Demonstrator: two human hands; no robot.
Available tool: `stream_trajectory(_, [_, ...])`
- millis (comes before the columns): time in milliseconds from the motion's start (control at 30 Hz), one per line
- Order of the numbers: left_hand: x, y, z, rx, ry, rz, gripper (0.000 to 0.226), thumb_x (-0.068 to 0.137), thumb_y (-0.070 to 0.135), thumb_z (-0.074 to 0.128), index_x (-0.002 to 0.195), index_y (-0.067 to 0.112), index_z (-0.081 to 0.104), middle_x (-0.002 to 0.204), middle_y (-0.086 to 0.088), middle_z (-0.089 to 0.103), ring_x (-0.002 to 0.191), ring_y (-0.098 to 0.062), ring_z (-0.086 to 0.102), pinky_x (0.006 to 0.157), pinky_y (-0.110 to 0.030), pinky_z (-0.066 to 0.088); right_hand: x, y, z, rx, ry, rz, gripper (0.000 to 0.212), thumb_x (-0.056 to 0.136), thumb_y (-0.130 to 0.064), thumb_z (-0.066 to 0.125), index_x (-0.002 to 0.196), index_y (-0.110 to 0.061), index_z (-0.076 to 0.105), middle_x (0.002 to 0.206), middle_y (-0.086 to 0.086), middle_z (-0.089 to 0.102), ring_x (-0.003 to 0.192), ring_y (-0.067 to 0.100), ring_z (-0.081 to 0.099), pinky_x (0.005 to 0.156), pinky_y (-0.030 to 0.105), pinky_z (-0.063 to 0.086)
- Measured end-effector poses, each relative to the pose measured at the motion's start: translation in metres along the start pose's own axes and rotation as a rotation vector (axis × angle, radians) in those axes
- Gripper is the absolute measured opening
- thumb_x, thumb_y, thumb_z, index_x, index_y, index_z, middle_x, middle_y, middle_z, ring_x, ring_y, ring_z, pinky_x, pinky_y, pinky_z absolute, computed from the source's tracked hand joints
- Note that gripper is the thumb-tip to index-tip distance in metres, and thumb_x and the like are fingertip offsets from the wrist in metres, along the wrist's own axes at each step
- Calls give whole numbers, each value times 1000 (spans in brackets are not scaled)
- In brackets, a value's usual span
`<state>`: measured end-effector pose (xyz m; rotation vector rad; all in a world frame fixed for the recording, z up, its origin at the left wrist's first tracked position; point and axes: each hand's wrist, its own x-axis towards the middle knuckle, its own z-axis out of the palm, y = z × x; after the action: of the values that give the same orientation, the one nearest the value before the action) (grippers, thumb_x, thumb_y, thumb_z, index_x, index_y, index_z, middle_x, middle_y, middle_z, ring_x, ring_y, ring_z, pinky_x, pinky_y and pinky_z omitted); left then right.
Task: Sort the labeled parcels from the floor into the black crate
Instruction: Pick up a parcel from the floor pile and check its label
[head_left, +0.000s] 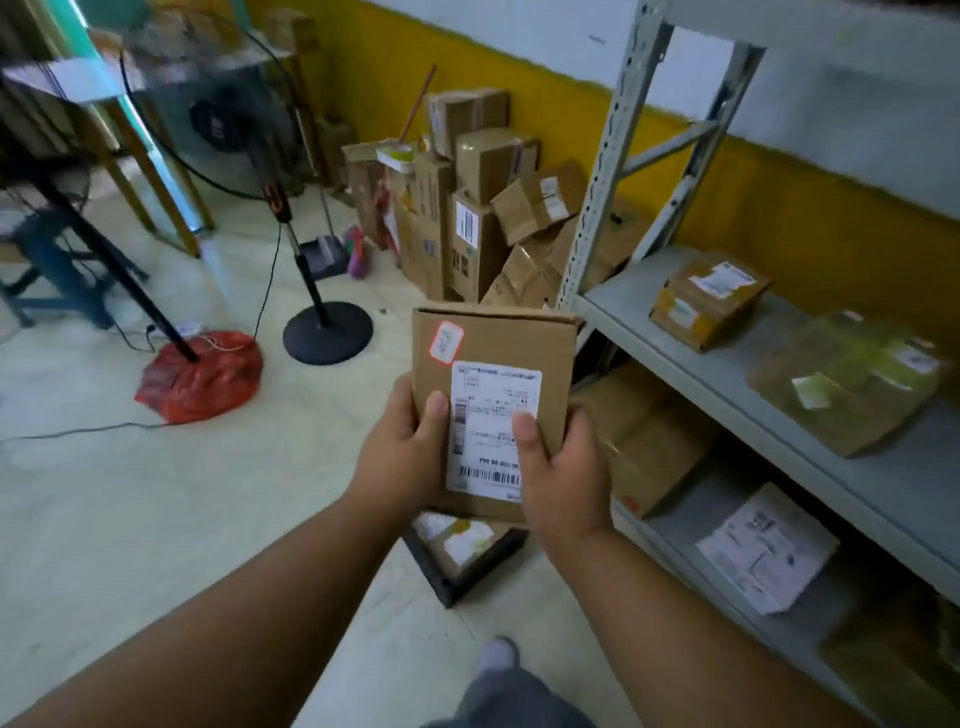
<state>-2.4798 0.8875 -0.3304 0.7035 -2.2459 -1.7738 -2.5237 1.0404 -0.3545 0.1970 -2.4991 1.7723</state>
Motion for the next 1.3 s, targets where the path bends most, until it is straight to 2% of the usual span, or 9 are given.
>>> stream_trajectory(100, [40,1,-6,33,13,61,29,97,39,47,112,63,48,99,39,65,91,14,64,61,-5,49,46,13,20,-17,-81,-71,17,84,-74,51,95,-62,49,106,-17,57,101,7,63,77,32,60])
stream_trajectory(333, [124,7,-6,102,8,-22,40,100,32,49,103,72,46,96,45,60,87,25,58,51,1,42,123,29,57,-183,-155,-52,53,89,-68,42,125,-31,57,125,-11,42,117,17,54,95,44,55])
stream_trajectory(533, [199,-23,13,172,-174,-101,36,97,42,53,133,42,48,106,18,68,80,3,67,51,-10,49,161,59,71,-247,-171,264,44,96,-56,48,118,-21,62,117,2,59,101,21,64,80,37,58])
stream_trajectory(667, [263,-33,29,306,-397,-98,36,97,39,55,133,38,49,105,19,65,82,4,63,52,-7,45,181,77,83,-236,-7,436,29,95,-47,60,112,-23,59,112,-2,70,99,19,68,74,30,54])
stream_trajectory(800, [331,-52,44,375,-642,-26,41,98,33,55,138,40,48,107,20,62,93,1,61,61,-14,44,203,92,116,-229,235,593,38,94,-40,65,122,-24,45,111,-6,70,80,8,62,54,18,42])
stream_trajectory(933, [384,-75,51,464,-804,-23,46,100,22,48,141,42,47,109,15,63,93,-2,61,70,-21,51,215,115,161,-212,395,739,32,97,-39,61,117,-21,45,112,0,69,90,17,70,57,21,50])
stream_trajectory(1033, [409,-97,55,529,-918,-84,45,94,17,54,130,46,55,106,12,69,93,-15,68,79,-38,59,221,138,195,-258,413,844,36,99,-44,53,121,-16,52,119,4,60,93,16,66,54,14,47])
stream_trajectory(1200, [451,-177,74,611,-981,-105,49,93,7,46,120,47,55,86,15,69,78,-8,69,56,-18,53,224,209,239,-168,361,921,26,102,-36,48,104,-14,62,106,1,71,70,-3,62,45,5,44])
stream_trajectory(1300, [475,-263,93,622,-976,-197,33,96,11,48,101,39,66,82,12,74,75,-6,71,59,-18,55,211,277,279,-37,376,973,23,101,-40,46,107,-21,57,101,-6,69,72,-3,66,54,11,53])
